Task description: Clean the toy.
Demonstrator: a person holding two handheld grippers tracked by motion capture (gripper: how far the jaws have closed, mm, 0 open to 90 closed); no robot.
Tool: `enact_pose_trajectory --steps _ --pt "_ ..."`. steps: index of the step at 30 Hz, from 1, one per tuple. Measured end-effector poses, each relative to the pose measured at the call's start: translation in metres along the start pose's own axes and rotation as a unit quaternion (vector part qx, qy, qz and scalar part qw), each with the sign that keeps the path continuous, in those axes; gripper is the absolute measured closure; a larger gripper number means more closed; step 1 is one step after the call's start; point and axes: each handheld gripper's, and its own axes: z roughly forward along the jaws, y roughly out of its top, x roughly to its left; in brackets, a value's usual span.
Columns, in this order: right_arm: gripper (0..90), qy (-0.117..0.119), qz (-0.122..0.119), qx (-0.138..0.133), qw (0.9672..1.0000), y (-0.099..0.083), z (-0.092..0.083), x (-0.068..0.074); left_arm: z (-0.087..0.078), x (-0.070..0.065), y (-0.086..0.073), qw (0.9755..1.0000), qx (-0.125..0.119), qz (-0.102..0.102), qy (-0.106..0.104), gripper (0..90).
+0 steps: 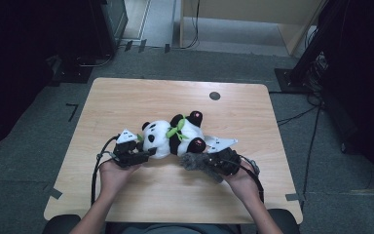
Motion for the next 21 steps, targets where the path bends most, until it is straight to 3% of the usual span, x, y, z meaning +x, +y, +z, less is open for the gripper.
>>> enact_pose_trajectory --steps 1,5,11,16,17,20,21 --pt "79.5 0.000 0.000 0.000 1.0000 0.000 0.000 0.000 0.000 0.000 0.000 1.0000 0.000 0.000 0.000 47.6" --pt "79.4 0.029 -0.039 -0.001 0.9988 0.011 0.000 0.020 0.000 -0.001 0.000 1.0000 0.000 0.000 0.001 47.6" --pt "79.4 0.054 -0.083 0.004 0.9950 0.034 0.013 0.044 0.000 -0.001 0.000 1.0000 0.000 -0.001 0.001 47.6" --pt "79.4 0.067 -0.101 0.005 0.9926 0.051 0.031 0.052 0.000 -0.001 0.001 1.0000 0.001 -0.002 0.001 47.7" --pt "79.4 0.069 -0.106 0.006 0.9919 0.062 0.042 0.056 0.000 -0.001 0.001 1.0000 0.001 -0.003 0.001 47.7" --pt "79.5 0.071 -0.113 0.007 0.9910 0.069 0.052 0.059 0.000 -0.001 0.001 1.0000 0.001 -0.004 0.001 47.7" --pt "79.4 0.066 -0.120 0.015 0.9905 0.077 0.064 0.063 0.000 -0.001 0.001 1.0000 0.001 -0.004 0.001 47.7"
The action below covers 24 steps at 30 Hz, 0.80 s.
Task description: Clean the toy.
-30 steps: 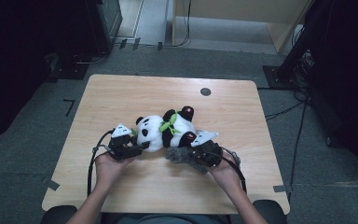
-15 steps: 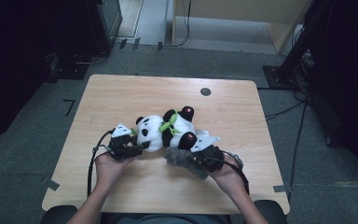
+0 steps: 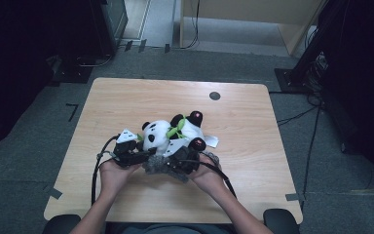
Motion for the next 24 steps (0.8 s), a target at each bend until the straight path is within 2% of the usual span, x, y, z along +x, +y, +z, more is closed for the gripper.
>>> enact_pose_trajectory --steps 4,7,12,15,24 --pt "79.4 -0.014 0.000 0.006 0.9999 0.006 0.015 -0.004 0.000 0.000 0.000 1.0000 0.000 0.004 0.002 47.8" --pt "79.3 -0.018 0.001 0.004 0.9998 0.005 0.017 -0.006 0.000 0.000 0.000 1.0000 -0.001 0.004 0.002 47.9" --pt "79.3 -0.046 0.013 0.004 0.9989 -0.006 0.008 -0.012 0.000 0.001 0.000 1.0000 0.000 0.006 0.002 48.1" --pt "79.5 -0.050 0.019 0.002 0.9986 -0.015 0.000 -0.014 0.000 0.001 0.000 1.0000 -0.001 0.008 0.002 48.1" --pt "79.5 -0.077 0.015 0.012 0.9968 -0.038 -0.022 -0.017 0.001 0.001 0.000 1.0000 -0.001 0.003 -0.001 48.2"
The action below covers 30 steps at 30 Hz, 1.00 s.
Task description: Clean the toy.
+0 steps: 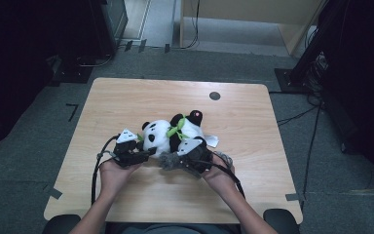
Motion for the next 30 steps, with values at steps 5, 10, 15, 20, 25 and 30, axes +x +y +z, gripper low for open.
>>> enact_pose_trajectory --steps 5,10,15,20,25,30 --pt "79.3 -0.002 0.021 -0.007 0.9998 -0.017 -0.012 -0.009 0.000 0.000 0.000 1.0000 0.001 0.001 0.000 48.3" --pt "79.0 -0.001 0.047 -0.013 0.9988 -0.032 -0.023 -0.020 0.000 0.000 0.000 1.0000 0.001 0.001 -0.001 48.4" --pt "78.1 0.000 0.071 -0.009 0.9974 -0.045 -0.030 -0.034 0.000 0.000 0.000 1.0000 0.001 0.003 -0.001 48.3" --pt "78.8 -0.008 0.100 -0.006 0.9950 -0.057 -0.037 -0.048 0.000 0.000 0.000 1.0000 0.001 0.003 0.000 48.4" --pt "79.5 -0.014 0.123 -0.008 0.9923 -0.065 -0.044 -0.059 0.000 0.000 0.000 1.0000 0.001 0.003 -0.001 48.3" --pt "79.5 -0.026 0.157 -0.021 0.9870 -0.076 -0.050 -0.077 0.000 0.000 0.000 1.0000 0.000 0.004 0.000 48.2"
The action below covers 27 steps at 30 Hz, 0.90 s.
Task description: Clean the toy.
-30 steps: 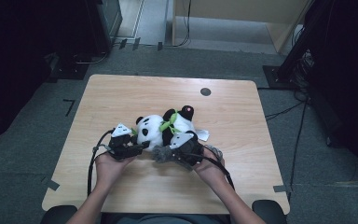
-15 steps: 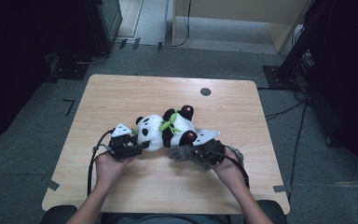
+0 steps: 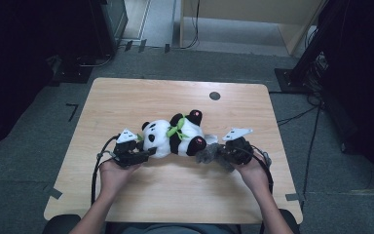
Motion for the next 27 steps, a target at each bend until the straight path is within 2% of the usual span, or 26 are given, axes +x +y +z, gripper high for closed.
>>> enact_pose_trajectory --steps 2,3,5,6,7,8,10,15,19,20,21,23,24,25,26,27 --pt "79.5 -0.002 0.006 -0.003 1.0000 0.000 -0.001 -0.003 0.000 0.000 0.000 1.0000 0.000 0.000 0.000 48.2" --pt "79.6 -0.009 0.020 -0.012 0.9997 -0.002 -0.005 -0.015 0.000 0.000 0.000 1.0000 -0.001 0.001 0.001 48.1" --pt "79.7 -0.009 0.028 -0.015 0.9995 -0.003 -0.007 -0.020 0.000 -0.001 0.000 1.0000 -0.001 0.002 0.001 48.0" --pt "79.8 -0.016 0.049 -0.025 0.9983 -0.006 -0.011 -0.034 0.000 -0.001 -0.001 1.0000 -0.003 0.004 0.002 47.8" --pt "79.8 -0.016 0.049 -0.025 0.9983 -0.006 -0.011 -0.034 0.000 -0.001 -0.001 1.0000 -0.003 0.004 0.002 47.7" --pt "79.8 -0.028 0.061 -0.030 0.9973 -0.006 -0.015 -0.043 0.000 -0.001 -0.001 1.0000 -0.004 0.005 0.002 47.7" --pt "79.8 -0.032 0.064 -0.033 0.9969 -0.007 -0.016 -0.046 0.000 -0.001 -0.001 1.0000 -0.005 0.004 0.003 47.5" --pt "79.7 -0.054 0.102 -0.049 0.9921 -0.005 -0.016 -0.073 0.000 0.000 -0.001 0.9999 -0.009 0.004 0.004 46.5" --pt "79.6 -0.060 0.129 -0.051 0.9885 -0.004 -0.008 -0.092 0.001 0.000 -0.001 0.9999 -0.010 0.006 0.005 46.6" --pt "79.6 -0.060 0.129 -0.051 0.9885 -0.004 -0.008 -0.092 0.001 0.000 -0.001 0.9999 -0.010 0.006 0.005 46.6" --pt "79.6 -0.068 0.141 -0.042 0.9868 -0.004 0.001 -0.103 0.001 0.000 -0.001 0.9999 -0.011 0.008 0.006 46.6" --pt "79.6 -0.071 0.145 -0.040 0.9860 -0.004 0.005 -0.107 0.001 0.000 -0.001 0.9999 -0.011 0.009 0.006 46.5" --pt "79.5 -0.080 0.157 -0.038 0.9837 -0.005 0.013 -0.118 0.001 0.000 -0.001 0.9999 -0.011 0.010 0.007 46.5" --pt "79.5 -0.080 0.157 -0.038 0.9837 -0.005 0.013 -0.118 0.001 0.000 -0.001 0.9999 -0.011 0.010 0.007 46.5" --pt "79.4 -0.087 0.165 -0.041 0.9815 -0.004 0.019 -0.126 0.001 0.000 -0.001 0.9999 -0.012 0.010 0.006 46.5" --pt "79.4 -0.089 0.167 -0.041 0.9810 -0.004 0.021 -0.128 0.001 0.000 -0.001 0.9999 -0.012 0.010 0.005 46.5"
